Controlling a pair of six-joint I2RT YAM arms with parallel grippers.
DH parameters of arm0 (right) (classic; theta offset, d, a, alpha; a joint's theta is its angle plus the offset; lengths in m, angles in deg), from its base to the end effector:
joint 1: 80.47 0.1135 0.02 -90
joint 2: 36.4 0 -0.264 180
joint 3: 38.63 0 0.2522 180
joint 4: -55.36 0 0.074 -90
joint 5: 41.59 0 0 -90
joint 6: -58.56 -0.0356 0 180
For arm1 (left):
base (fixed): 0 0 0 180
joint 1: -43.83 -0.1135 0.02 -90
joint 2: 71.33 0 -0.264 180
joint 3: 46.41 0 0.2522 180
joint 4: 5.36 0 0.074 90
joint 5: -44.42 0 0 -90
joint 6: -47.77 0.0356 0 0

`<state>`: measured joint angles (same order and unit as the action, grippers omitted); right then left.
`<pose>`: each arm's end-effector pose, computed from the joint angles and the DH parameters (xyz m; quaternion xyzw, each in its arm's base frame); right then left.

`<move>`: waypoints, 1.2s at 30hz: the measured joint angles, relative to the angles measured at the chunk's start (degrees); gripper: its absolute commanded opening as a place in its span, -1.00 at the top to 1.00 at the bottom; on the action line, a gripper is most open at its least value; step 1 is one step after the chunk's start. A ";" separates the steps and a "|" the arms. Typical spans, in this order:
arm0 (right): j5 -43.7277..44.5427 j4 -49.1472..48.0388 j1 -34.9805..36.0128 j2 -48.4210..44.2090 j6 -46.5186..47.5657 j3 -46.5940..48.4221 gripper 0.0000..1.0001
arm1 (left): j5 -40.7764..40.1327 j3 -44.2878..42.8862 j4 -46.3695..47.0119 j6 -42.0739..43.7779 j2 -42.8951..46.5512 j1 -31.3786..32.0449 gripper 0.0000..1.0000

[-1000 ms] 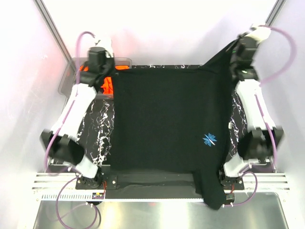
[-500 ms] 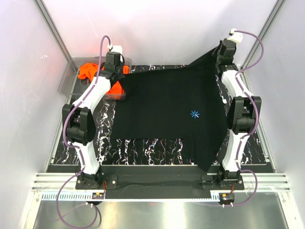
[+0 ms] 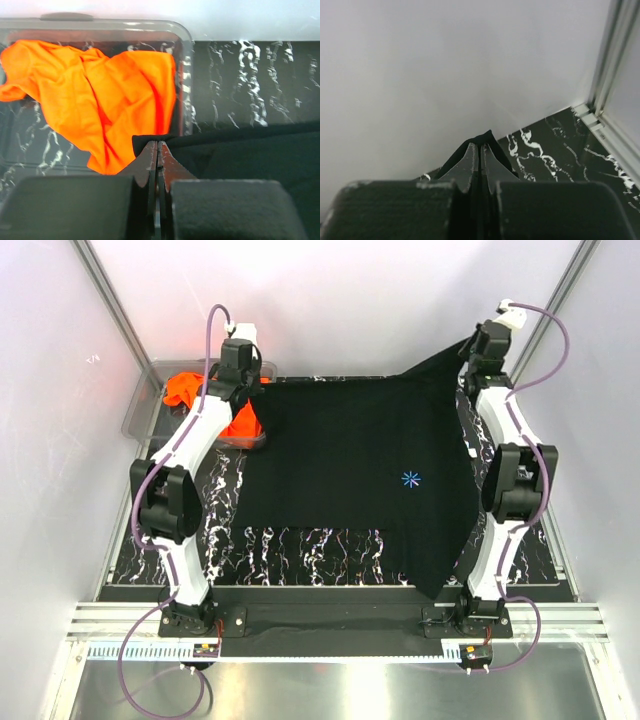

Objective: Fold and stack the t-shirts
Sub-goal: Flatten the tshirt out

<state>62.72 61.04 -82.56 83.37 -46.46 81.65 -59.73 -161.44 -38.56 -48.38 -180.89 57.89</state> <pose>0.5107 -0.0274 0.3351 0.1920 0.7119 -0.0160 0.6753 0.4440 -0.1022 0.3358 -0.0049 0.8518 0.0138 0.5237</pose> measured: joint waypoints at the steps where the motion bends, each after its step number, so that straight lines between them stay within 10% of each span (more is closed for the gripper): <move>1: 0.02 0.85 -0.42 -1.07 -0.22 -0.44 1.00 | 0.33 0.00 -0.72 -0.59 0.48 0.20 1.00; 24: 6.88 2.78 -8.09 -50.10 -12.20 6.23 1.00 | 15.10 -6.73 -8.04 -15.56 47.54 17.77 1.00; 36: 8.81 3.39 -8.09 -58.95 -13.79 12.57 1.00 | 15.69 -5.31 -11.13 -21.22 56.89 17.88 1.00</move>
<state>71.53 64.43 -90.65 24.42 -60.26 94.22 -44.04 -166.75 -49.68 -69.60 -123.99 75.77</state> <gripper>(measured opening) 0.012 0.007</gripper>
